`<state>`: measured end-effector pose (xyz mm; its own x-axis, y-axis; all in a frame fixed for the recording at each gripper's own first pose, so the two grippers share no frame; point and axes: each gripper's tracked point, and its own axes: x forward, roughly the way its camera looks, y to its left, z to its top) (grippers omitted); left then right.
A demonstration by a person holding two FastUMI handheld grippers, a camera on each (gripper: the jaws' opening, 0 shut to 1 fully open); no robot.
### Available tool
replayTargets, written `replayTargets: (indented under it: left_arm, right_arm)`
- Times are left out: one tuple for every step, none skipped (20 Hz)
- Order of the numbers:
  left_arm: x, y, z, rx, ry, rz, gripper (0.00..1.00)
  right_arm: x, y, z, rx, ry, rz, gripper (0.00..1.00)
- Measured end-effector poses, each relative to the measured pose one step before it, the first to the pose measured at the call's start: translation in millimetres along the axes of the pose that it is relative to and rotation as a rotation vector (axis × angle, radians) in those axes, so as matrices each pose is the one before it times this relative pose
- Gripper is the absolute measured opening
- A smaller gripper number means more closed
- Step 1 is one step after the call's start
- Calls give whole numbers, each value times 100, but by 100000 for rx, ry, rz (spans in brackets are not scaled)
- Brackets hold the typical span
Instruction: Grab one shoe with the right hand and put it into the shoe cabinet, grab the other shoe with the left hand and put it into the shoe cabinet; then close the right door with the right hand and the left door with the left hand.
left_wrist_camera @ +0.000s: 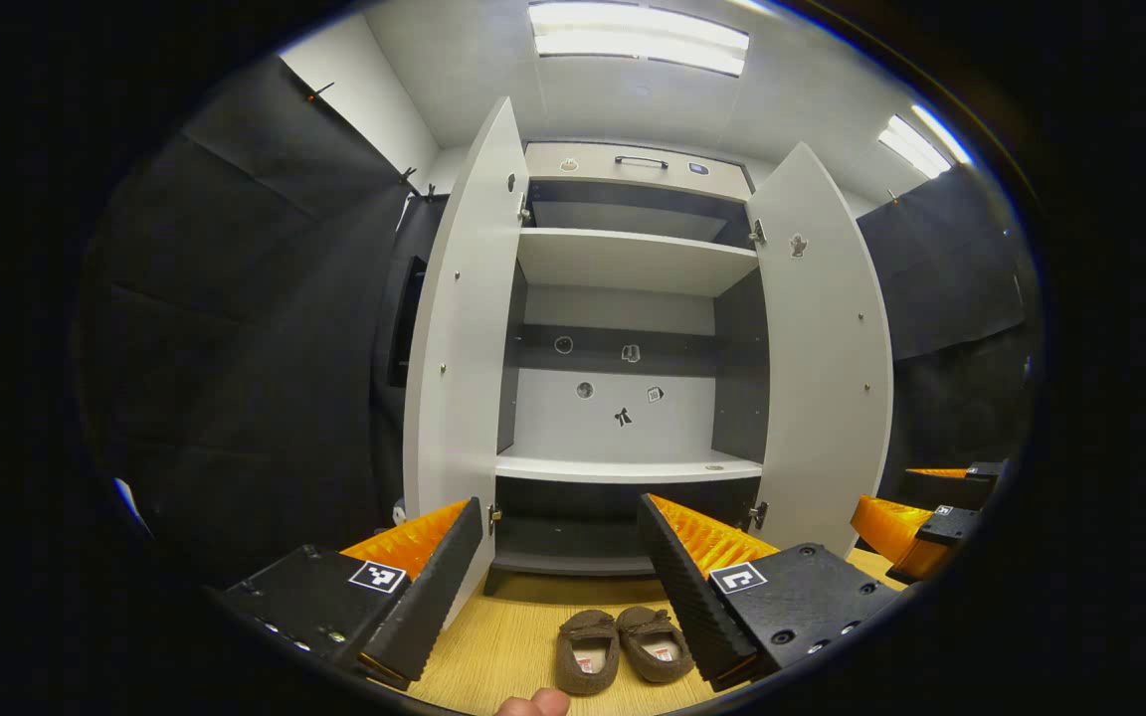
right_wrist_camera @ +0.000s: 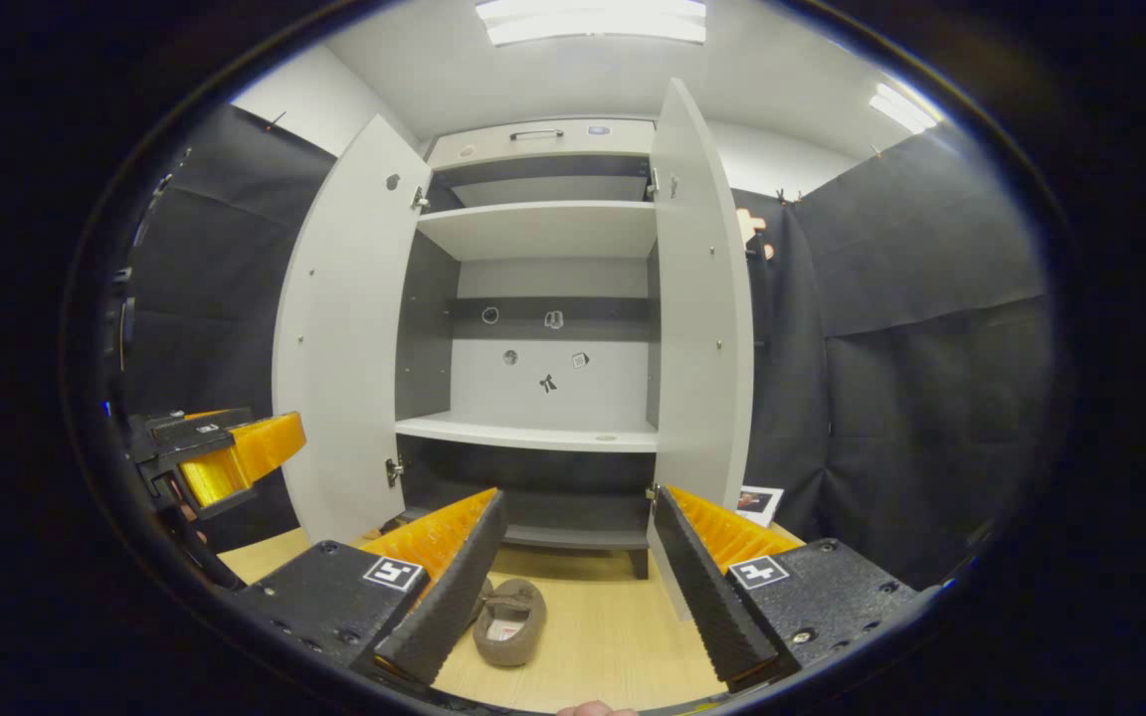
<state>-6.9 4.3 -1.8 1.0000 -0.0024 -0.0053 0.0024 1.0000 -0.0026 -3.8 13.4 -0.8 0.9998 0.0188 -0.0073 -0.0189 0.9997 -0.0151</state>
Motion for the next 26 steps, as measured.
replayTargets:
  left_arm:
    - [-76, 85, 39, 48, -435, 223, 95]
    - [-91, 77, 8, 39, -258, 194, 95]
    - [-62, 78, -105, -51, 191, -21, 95]
    - [-19, -31, -88, -69, 464, -230, 95]
    - [-23, 101, -149, -21, 458, 34, 95]
    - [34, 169, -141, 44, 254, 207, 95]
    - [-50, 149, -76, 121, 72, 188, 95]
    - [-45, 103, 36, 195, 36, 347, 95]
    - [-54, 227, -114, 220, 44, 365, 95]
    - [10, 130, 8, 305, 47, 231, 95]
    - [-8, 194, -6, 379, -2, 258, 95]
    - [107, 167, 7, 419, -104, 209, 95]
    - [-100, 195, 7, 505, -255, 350, 95]
    - [-61, 207, 26, 492, -94, 440, 95]
    - [36, 228, -31, 336, -105, 275, 95]
    - [-8, 132, -51, 247, 160, 200, 95]
    - [4, 155, -50, 65, 124, 58, 95]
    - [39, 98, -36, -41, 163, -15, 95]
    - [49, 127, -66, -160, 138, 15, 95]
    - [86, 64, 6, -209, 158, -56, 95]
    - [62, 111, -112, -127, 274, -73, 95]
    - [107, 200, -109, 38, 117, 72, 95]
    - [79, 137, -37, 163, 170, 213, 95]
    - [80, 180, -91, 233, 86, 147, 95]
    - [54, 230, -55, 216, 153, 240, 95]
    - [109, 192, -59, 132, 123, 222, 95]
  right_arm:
    - [15, 21, -19, -66, 281, 56, 97]
    - [-35, 93, -40, -141, 483, 18, 97]
    - [-15, 51, -244, -261, 760, 87, 97]
    - [70, 104, -101, -249, 643, 278, 97]
    - [79, 110, -158, -421, 808, 261, 97]
    - [150, 189, -122, -467, 693, 456, 97]
    - [239, 220, -108, -456, 830, 483, 97]
    - [381, 320, -174, -344, 1309, 988, 97]
    - [570, 386, -442, -65, 1547, 1224, 97]
    - [562, 463, -241, 151, 1392, 1734, 97]
    - [660, 533, -400, -82, 1710, 1786, 97]
    - [807, 530, -281, -316, 1474, 1648, 97]
    - [851, 549, -419, -756, 1552, 1370, 96]
    - [845, 490, -422, -702, 1457, 1179, 97]
    - [915, 535, -450, -549, 929, 1320, 97]
    - [944, 495, -632, -1003, 1412, 1082, 96]
    - [1061, 532, -940, -1325, 1564, 936, 96]
    - [1073, 614, -1031, -1565, 2342, 1023, 96]
    - [1031, 640, -1335, -1622, 2662, 1109, 96]
    - [1047, 638, -1291, -1258, 3206, 1529, 95]
    - [960, 673, -1569, -923, 3835, 1299, 95]
    - [983, 476, -1445, -345, 4037, 1213, 94]
    - [1277, 691, -1538, 116, 4174, 1611, 91]
    - [904, 434, -1269, 557, 3338, 786, 94]
    - [749, 437, -1198, 691, 3376, 651, 93]
    - [896, 310, -989, 555, 3054, 577, 90]
